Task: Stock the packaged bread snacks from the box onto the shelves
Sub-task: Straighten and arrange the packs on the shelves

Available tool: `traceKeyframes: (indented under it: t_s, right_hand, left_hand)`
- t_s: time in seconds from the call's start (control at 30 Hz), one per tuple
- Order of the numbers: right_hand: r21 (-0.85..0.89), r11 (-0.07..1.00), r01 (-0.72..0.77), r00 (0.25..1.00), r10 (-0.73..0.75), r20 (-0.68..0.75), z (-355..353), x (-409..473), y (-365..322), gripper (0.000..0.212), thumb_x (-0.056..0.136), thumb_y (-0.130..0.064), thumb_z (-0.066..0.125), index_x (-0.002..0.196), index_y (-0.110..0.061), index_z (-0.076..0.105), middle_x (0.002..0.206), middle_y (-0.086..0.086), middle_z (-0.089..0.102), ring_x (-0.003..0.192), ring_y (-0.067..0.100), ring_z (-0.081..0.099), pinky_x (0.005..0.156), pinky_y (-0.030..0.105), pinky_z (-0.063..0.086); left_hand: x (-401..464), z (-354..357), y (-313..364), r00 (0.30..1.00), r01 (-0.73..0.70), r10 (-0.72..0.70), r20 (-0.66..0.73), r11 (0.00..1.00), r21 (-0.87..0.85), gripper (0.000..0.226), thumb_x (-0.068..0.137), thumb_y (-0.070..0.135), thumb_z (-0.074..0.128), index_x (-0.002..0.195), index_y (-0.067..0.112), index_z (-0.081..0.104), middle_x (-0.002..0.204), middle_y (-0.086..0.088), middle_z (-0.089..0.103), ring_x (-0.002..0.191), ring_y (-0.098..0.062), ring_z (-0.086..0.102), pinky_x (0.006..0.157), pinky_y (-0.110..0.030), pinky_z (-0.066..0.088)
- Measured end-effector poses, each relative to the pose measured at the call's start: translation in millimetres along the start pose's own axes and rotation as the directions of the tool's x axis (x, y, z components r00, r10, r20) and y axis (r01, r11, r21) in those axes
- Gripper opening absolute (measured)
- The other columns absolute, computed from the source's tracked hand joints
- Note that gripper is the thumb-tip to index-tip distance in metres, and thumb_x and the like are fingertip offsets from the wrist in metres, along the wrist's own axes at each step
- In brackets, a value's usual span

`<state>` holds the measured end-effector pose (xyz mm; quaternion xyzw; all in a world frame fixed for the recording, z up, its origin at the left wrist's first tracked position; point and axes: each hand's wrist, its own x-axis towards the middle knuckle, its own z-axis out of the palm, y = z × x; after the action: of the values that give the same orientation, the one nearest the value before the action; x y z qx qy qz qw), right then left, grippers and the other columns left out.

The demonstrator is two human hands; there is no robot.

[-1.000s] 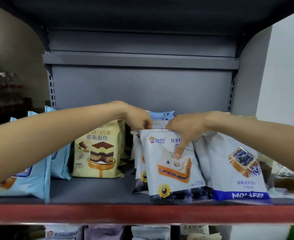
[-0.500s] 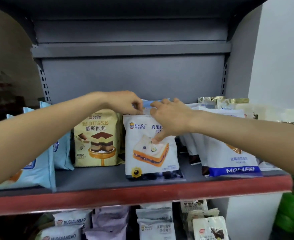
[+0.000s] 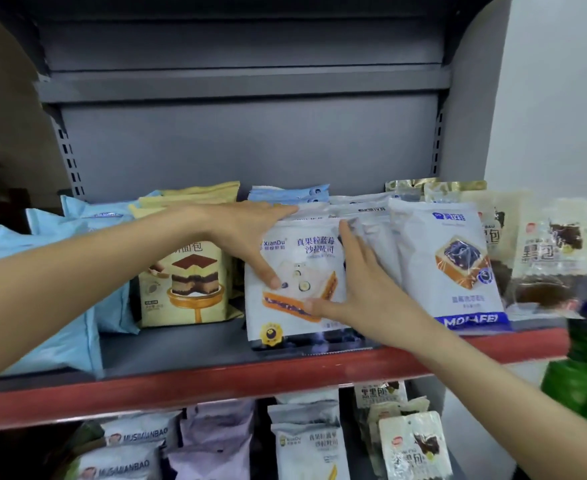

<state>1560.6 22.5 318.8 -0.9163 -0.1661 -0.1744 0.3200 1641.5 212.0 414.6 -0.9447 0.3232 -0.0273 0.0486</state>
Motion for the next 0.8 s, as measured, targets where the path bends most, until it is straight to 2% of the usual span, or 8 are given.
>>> traceKeyframes:
  t_s: [0.17,0.23,0.33,0.43,0.5,0.57,0.67,0.8]
  right_hand:
    - [0.189,0.981,-0.043,0.994,0.024,0.105,12.0,26.4,11.3,0.135,0.064,-0.031,0.086,0.145,-0.039,-0.022,0.158,0.008,-0.011,0.136,0.005,0.008,0.077,-0.006,0.01]
    - [0.215,0.977,-0.008,0.997,-0.009,0.078,14.1,30.0,14.6,0.136,0.062,-0.029,0.088,0.144,-0.042,-0.02,0.159,0.007,-0.004,0.139,0.008,0.012,0.08,-0.003,0.015]
    - [0.25,0.968,0.035,0.998,-0.049,0.049,15.8,29.2,20.4,0.134,0.063,-0.027,0.087,0.145,-0.041,-0.018,0.159,0.004,-0.004,0.125,-0.013,0.004,0.081,-0.009,0.012]
    - [0.367,0.929,0.049,0.998,-0.062,0.023,16.8,25.7,21.5,0.135,0.062,-0.022,0.087,0.145,-0.044,-0.017,0.158,-0.003,0.001,0.135,-0.003,0.014,0.079,-0.011,0.028]
    - [0.462,0.885,0.058,0.998,-0.065,0.0,15.7,21.4,17.0,0.137,0.057,-0.028,0.088,0.143,-0.047,-0.017,0.156,-0.007,0.01,0.138,0.01,0.028,0.092,0.011,0.046]
    - [0.491,0.868,0.081,0.997,-0.076,-0.029,13.8,17.9,16.9,0.137,0.057,-0.033,0.088,0.144,-0.045,-0.018,0.156,-0.007,0.013,0.142,0.009,0.024,0.108,0.032,0.039]
    - [0.376,0.919,0.118,0.993,-0.106,-0.053,11.1,15.0,24.0,0.133,0.062,-0.037,0.086,0.145,-0.041,-0.018,0.158,-0.011,-0.002,0.132,-0.013,-0.001,0.109,0.018,0.01]
    - [0.37,0.926,0.071,0.991,-0.109,0.081,17.1,16.4,28.3,0.134,0.065,-0.033,0.085,0.146,-0.034,-0.022,0.143,-0.031,-0.01,0.128,-0.016,-0.001,0.108,0.015,0.011]
  left_hand:
    - [-4.4,2.4,6.7,0.996,0.0,0.0,-0.087,1.0,0.009,0.114,0.063,0.054,0.081,0.15,0.031,0.012,0.128,0.003,0.04,0.126,-0.017,0.032,0.097,-0.023,0.027]
    - [-8.9,6.0,9.7,0.991,-0.004,0.004,-0.132,1.0,-0.004,0.111,0.065,0.048,0.081,0.151,0.03,0.012,0.135,0.0,0.039,0.128,-0.02,0.03,0.104,-0.029,0.028]
    - [-16.8,21.2,17.2,0.971,0.056,-0.08,-0.225,0.992,-0.11,0.111,0.07,0.039,0.08,0.151,0.029,0.006,0.156,-0.005,0.014,0.143,-0.021,0.01,0.113,-0.03,0.015]
    - [-28.4,45.6,34.0,0.822,0.038,-0.269,-0.501,0.905,-0.424,0.099,0.075,0.025,0.075,0.151,0.028,0.011,0.157,-0.003,0.009,0.145,-0.017,0.008,0.111,-0.025,0.014]
    - [-37.0,61.0,42.7,0.681,-0.042,-0.386,-0.622,0.828,-0.559,0.093,0.075,0.018,0.073,0.149,0.027,0.017,0.155,-0.002,0.016,0.143,-0.014,0.014,0.108,-0.022,0.015]
    - [-42.8,76.3,45.2,0.619,-0.076,-0.475,-0.625,0.756,-0.65,0.093,0.075,0.016,0.074,0.149,0.026,0.018,0.152,-0.003,0.02,0.141,-0.013,0.017,0.109,-0.023,0.017]
    - [-43.3,93.8,44.4,0.678,-0.134,-0.558,-0.478,0.547,-0.827,0.09,0.077,0.015,0.076,0.147,0.021,0.019,0.147,0.001,0.031,0.138,-0.017,0.03,0.111,-0.036,0.03]
    - [-35.3,100.7,41.0,0.803,-0.062,-0.526,-0.281,0.394,-0.917,0.105,0.075,0.023,0.077,0.151,0.025,0.004,0.131,0.021,0.035,0.124,-0.005,0.038,0.096,-0.024,0.033]
